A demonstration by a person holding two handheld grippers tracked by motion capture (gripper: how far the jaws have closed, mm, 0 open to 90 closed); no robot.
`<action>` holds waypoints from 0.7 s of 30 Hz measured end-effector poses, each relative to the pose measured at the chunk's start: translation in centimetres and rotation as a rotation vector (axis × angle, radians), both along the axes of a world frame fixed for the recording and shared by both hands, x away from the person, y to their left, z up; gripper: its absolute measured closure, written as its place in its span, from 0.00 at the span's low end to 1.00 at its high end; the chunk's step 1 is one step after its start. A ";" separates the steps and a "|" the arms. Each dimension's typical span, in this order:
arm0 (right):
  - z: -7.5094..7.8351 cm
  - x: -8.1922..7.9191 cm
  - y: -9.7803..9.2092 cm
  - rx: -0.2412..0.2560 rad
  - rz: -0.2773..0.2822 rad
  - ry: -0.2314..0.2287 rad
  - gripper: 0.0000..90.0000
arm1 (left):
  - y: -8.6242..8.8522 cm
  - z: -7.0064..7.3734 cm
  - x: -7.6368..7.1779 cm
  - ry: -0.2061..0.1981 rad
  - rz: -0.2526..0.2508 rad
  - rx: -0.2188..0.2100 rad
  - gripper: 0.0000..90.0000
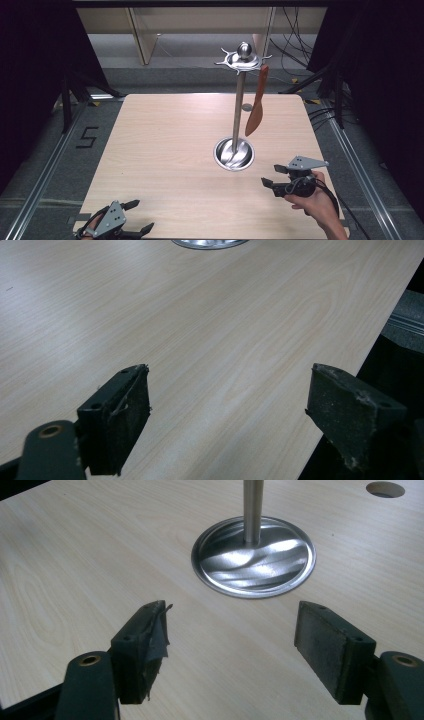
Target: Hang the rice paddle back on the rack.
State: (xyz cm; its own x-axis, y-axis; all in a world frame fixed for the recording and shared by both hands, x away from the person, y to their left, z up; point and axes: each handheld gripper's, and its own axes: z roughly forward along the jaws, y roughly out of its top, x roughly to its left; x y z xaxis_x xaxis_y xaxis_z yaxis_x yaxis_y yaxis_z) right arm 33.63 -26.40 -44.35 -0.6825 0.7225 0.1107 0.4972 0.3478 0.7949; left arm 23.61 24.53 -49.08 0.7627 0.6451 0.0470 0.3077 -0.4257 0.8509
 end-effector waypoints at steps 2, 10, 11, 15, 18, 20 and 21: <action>-0.2 -0.2 0.1 0.003 -0.008 -0.005 0.34 | 0.0 0.0 0.0 -0.001 0.001 -0.002 0.19; -0.7 -0.8 0.2 -0.011 0.007 0.015 0.33 | -0.1 0.0 0.0 0.006 0.000 -0.014 0.19; -0.8 -0.7 0.1 -0.016 0.013 0.005 0.33 | -0.1 0.0 0.0 0.007 -0.001 -0.008 0.19; -1.0 -1.1 0.1 -0.008 0.005 0.018 0.33 | -0.1 0.0 0.1 -0.022 -0.014 -0.001 0.19; -1.2 -1.4 0.2 -0.009 -0.004 0.017 0.33 | -0.1 0.0 0.1 -0.020 -0.012 -0.004 0.19; -1.4 -1.3 0.0 -0.030 0.010 -0.003 0.33 | -0.1 0.0 -0.1 0.006 0.001 -0.010 0.19; -1.4 -1.5 0.1 -0.020 0.008 0.017 0.33 | 0.0 0.0 -0.1 0.003 0.000 0.002 0.19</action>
State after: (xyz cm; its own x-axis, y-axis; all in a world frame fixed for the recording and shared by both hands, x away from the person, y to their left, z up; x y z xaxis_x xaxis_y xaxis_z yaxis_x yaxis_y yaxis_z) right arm 32.12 -26.30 -45.77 -0.6865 0.7191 0.1077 0.5076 0.3679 0.7791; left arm 23.54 24.51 -49.03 0.7626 0.6453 0.0458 0.3106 -0.4273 0.8491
